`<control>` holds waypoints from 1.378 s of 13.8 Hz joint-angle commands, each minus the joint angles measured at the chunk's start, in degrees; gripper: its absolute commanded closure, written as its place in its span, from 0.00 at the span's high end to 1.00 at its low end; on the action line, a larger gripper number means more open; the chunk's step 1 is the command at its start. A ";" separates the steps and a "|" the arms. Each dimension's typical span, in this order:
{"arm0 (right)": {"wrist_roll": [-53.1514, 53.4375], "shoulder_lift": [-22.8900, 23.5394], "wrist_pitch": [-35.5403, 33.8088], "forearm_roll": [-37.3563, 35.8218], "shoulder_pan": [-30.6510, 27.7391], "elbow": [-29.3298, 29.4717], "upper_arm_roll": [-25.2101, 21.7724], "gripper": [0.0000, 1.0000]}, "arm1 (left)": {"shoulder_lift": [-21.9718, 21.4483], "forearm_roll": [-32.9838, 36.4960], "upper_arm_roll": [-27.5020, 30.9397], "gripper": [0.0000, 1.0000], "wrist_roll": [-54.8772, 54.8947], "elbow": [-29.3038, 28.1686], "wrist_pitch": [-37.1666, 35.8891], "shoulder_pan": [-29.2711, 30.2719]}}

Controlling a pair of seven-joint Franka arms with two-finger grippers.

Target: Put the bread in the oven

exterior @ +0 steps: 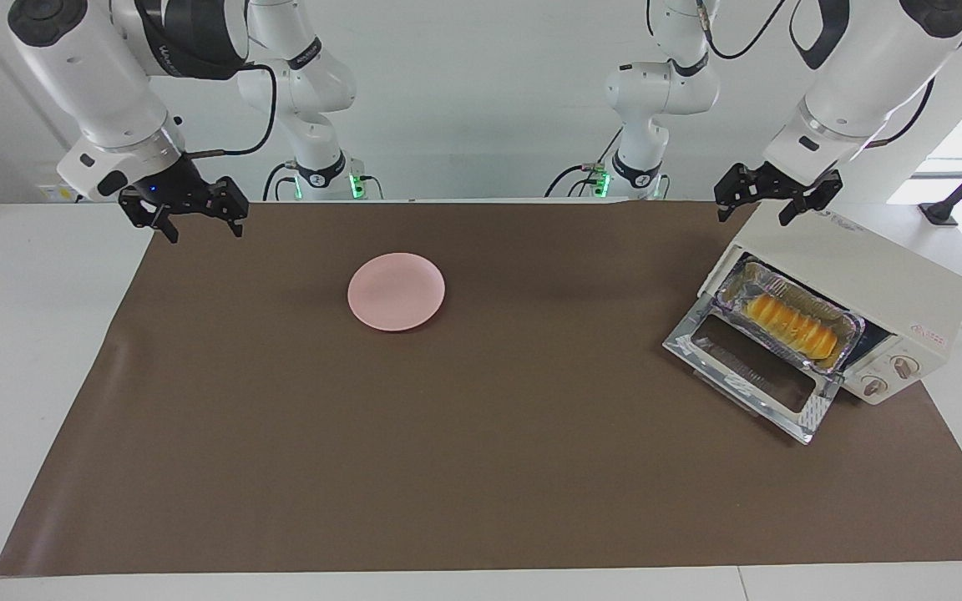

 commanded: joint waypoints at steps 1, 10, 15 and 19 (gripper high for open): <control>-0.60 -1.51 0.73 -0.91 -0.64 -1.79 0.61 1.00 | -0.61 -1.62 -0.74 1.00 -0.07 0.26 -1.81 1.17; -0.60 -1.51 0.64 -0.91 -0.64 -1.79 0.61 1.00 | -0.43 1.00 -1.26 1.00 -1.66 3.25 -3.22 0.99; -0.60 -1.51 0.64 -0.91 -0.64 -1.79 0.70 1.00 | -4.47 0.93 -1.53 1.00 -1.57 -6.23 4.76 0.81; -0.60 -1.51 0.64 -0.91 -0.64 -1.79 0.61 1.00 | -3.95 0.93 -1.62 1.00 -1.57 -5.71 4.51 0.81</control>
